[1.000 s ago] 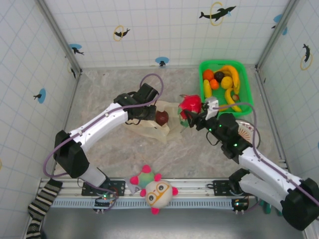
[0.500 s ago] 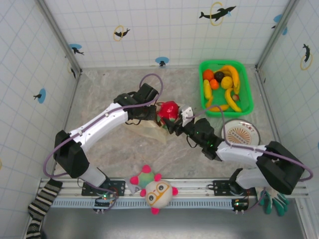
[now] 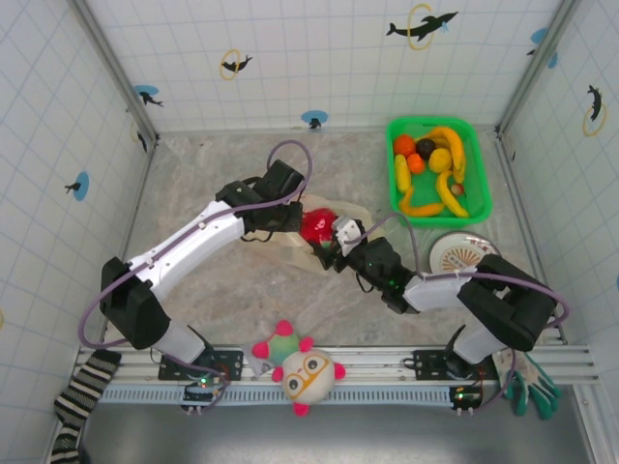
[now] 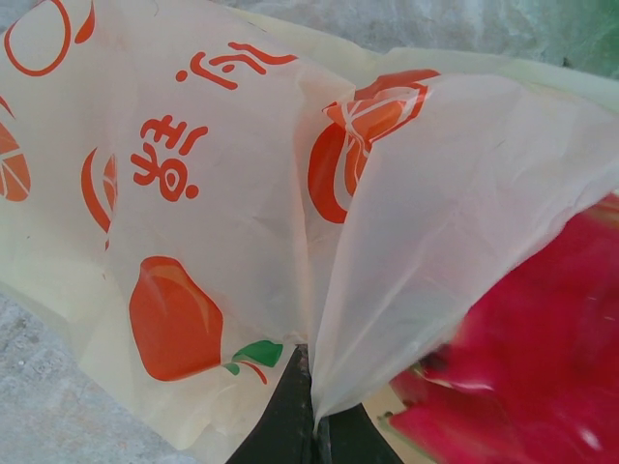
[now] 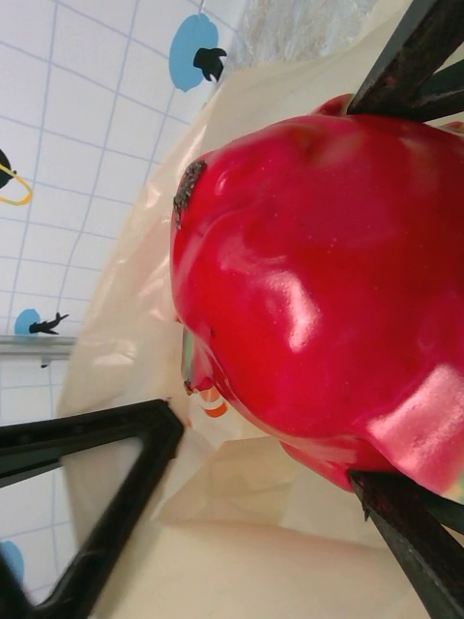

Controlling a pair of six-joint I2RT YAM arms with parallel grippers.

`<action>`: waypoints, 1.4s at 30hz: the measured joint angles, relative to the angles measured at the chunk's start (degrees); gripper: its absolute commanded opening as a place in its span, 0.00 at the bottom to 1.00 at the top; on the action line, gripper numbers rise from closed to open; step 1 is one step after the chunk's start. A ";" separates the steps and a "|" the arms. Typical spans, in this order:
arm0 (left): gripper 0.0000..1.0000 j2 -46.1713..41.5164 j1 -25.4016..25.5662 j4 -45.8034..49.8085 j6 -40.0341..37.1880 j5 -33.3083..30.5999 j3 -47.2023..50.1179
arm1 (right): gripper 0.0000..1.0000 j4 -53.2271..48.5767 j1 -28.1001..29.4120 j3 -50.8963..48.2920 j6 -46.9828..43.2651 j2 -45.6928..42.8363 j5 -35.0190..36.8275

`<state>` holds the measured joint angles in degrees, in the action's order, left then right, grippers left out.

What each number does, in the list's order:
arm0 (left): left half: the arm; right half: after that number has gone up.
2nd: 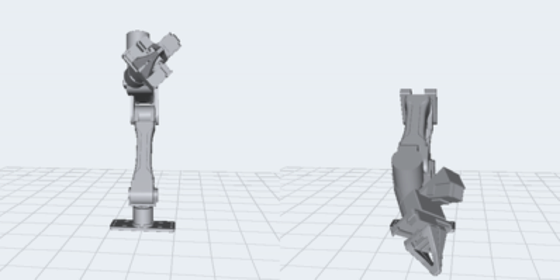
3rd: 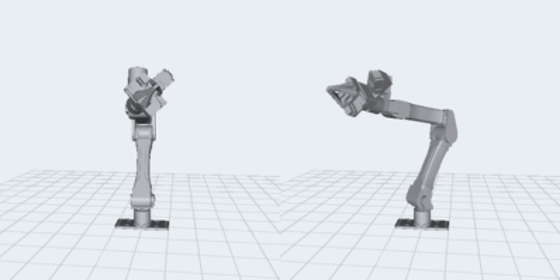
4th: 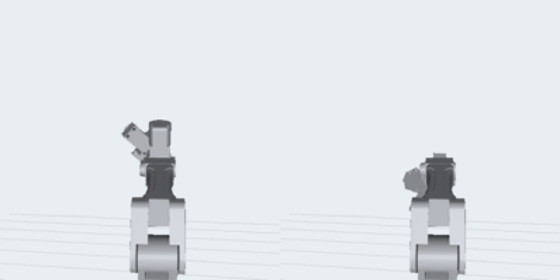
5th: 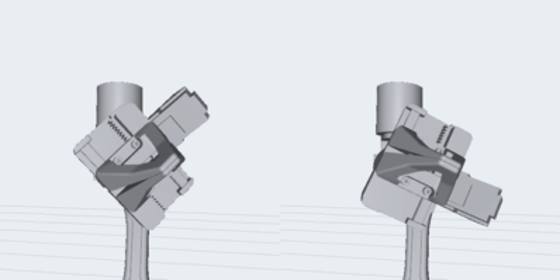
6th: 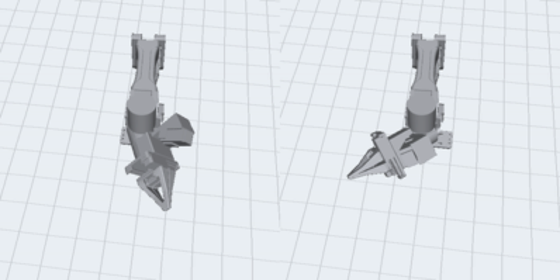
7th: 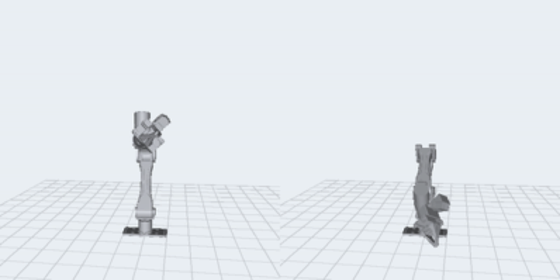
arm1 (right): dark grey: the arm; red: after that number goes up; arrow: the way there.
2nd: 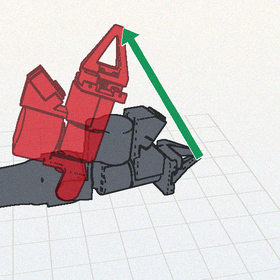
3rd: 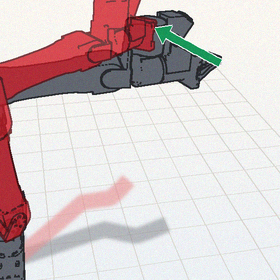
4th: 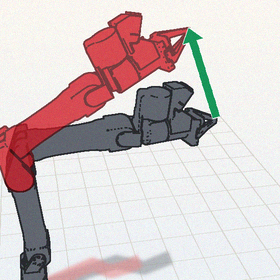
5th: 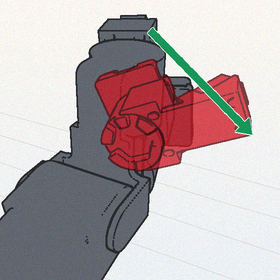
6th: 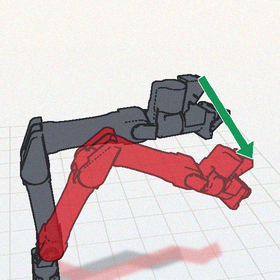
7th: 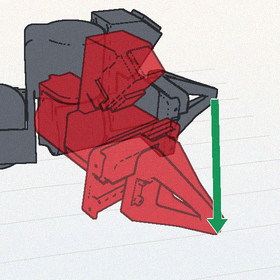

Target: Place the fake fruits into the plastic bag and tie a complex knot

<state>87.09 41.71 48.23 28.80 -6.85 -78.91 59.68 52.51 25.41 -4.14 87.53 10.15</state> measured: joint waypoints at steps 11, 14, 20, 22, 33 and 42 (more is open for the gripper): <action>0.00 -0.59 0.00 -1.16 -0.07 2.84 -0.04 | 0.77 0.31 1.62 3.78 -1.99 4.74 0.11; 0.00 -0.87 0.00 -1.16 -0.07 2.99 -0.04 | 0.77 -0.15 1.62 6.38 -2.12 6.93 0.11; 0.00 -3.06 0.00 -1.16 -0.04 2.99 -0.04 | 0.77 -4.96 1.33 11.43 -1.99 8.94 0.04; 0.00 -3.65 0.00 -1.16 -0.04 2.99 -0.04 | 0.77 -6.10 1.14 12.46 -1.81 9.62 0.04; 0.00 -3.96 0.00 -1.16 -0.02 2.89 -0.02 | 0.82 -15.47 -0.52 22.51 0.81 14.99 0.37; 0.00 -3.96 0.00 -1.16 0.63 1.46 1.55 | 0.99 -20.74 -1.01 26.93 2.86 17.73 0.20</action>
<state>83.13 41.71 47.07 29.43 -5.39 -77.36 38.94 51.51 52.34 -1.28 105.25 10.35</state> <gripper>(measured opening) 0.055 0.991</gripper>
